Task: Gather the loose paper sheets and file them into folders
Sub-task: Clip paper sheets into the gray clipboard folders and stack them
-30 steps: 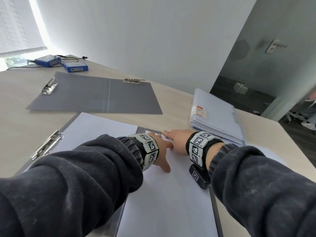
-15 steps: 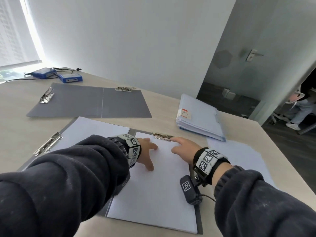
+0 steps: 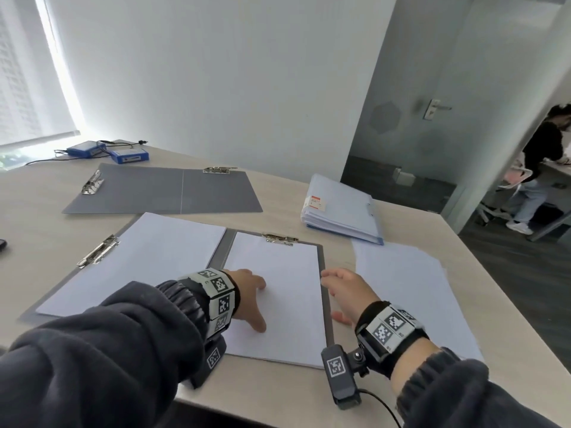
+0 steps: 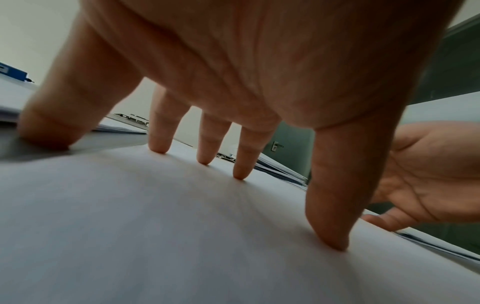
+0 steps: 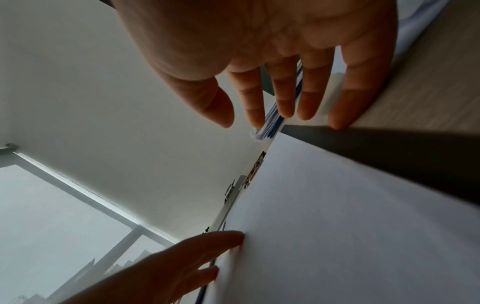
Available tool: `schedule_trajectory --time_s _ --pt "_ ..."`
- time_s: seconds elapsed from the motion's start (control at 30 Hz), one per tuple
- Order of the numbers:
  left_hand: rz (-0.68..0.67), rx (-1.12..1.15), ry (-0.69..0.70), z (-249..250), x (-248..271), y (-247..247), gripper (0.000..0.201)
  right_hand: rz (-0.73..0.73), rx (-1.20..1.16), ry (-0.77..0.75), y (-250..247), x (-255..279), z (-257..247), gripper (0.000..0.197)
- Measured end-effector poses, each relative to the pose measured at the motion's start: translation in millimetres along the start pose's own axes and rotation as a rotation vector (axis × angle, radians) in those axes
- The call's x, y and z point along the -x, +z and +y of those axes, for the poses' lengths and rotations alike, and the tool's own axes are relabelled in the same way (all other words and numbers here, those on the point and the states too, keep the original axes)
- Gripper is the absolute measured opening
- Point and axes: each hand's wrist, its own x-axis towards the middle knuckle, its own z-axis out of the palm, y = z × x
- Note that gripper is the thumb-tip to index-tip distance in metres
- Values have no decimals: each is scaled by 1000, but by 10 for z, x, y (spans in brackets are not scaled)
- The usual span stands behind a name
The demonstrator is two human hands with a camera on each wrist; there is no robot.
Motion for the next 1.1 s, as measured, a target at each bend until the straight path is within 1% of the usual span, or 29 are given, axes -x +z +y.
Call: schedule_trajectory --time_s 0.07,0.17,0.2,0.23,0.27,0.3,0.33,0.4,0.43,0.5,0.53,0.6,0.63,0.7,0.73,0.8,0.83,0.87,0.93,1.03,1.1 --pt "13 8 -4 9 35 -2 97 33 -104 29 3 -8 -1 24" --pt "20 40 -22 -18 87 -17 97 81 -446 188 -27 6 -7 19" --pt "27 59 -21 -33 101 -21 97 66 -536 227 -37 -2 14 19" --pt "36 82 -21 -53 106 -21 98 7 -596 244 -33 27 17 18" --pt "48 107 -22 -76 113 -21 98 -85 -617 240 -11 50 29 18" --pt "61 143 -25 -99 122 -18 97 -144 -599 229 53 78 46 22" --pt "80 185 -27 -121 135 -12 95 -181 -524 204 102 111 71 30" --pt "125 256 -37 -164 175 15 90 -186 -360 145 215 92 171 61" --pt "148 284 -39 -187 191 35 86 -208 -304 117 260 86 210 66" --pt "177 353 -39 -205 236 69 76 -260 -286 43 331 171 184 34" --pt "197 395 -36 -207 262 87 69 -278 -280 6 336 192 186 26" --pt "267 507 -19 -200 322 106 54 -269 -274 -87 309 244 161 27" --pt "314 577 -4 -198 355 114 45 -237 -289 -140 283 229 160 29" --pt "428 720 28 -198 432 119 26 -174 -316 -205 188 225 137 32" --pt "496 782 43 -211 459 119 20 -154 -339 -230 122 215 135 33" --pt "622 906 66 -249 497 109 20 -120 -396 -260 -29 223 113 32" --pt "655 972 74 -266 510 100 23 -108 -427 -270 -105 216 114 33" --pt "662 1030 80 -281 516 90 26 -96 -442 -283 -178 218 116 33" --pt "611 1129 98 -284 530 74 34 -84 -485 -310 -315 209 133 34" --pt "453 1275 184 -239 555 74 39 -50 -582 -340 -485 153 181 42" --pt "304 1309 237 -197 561 93 42 -28 -642 -347 -583 112 195 46"
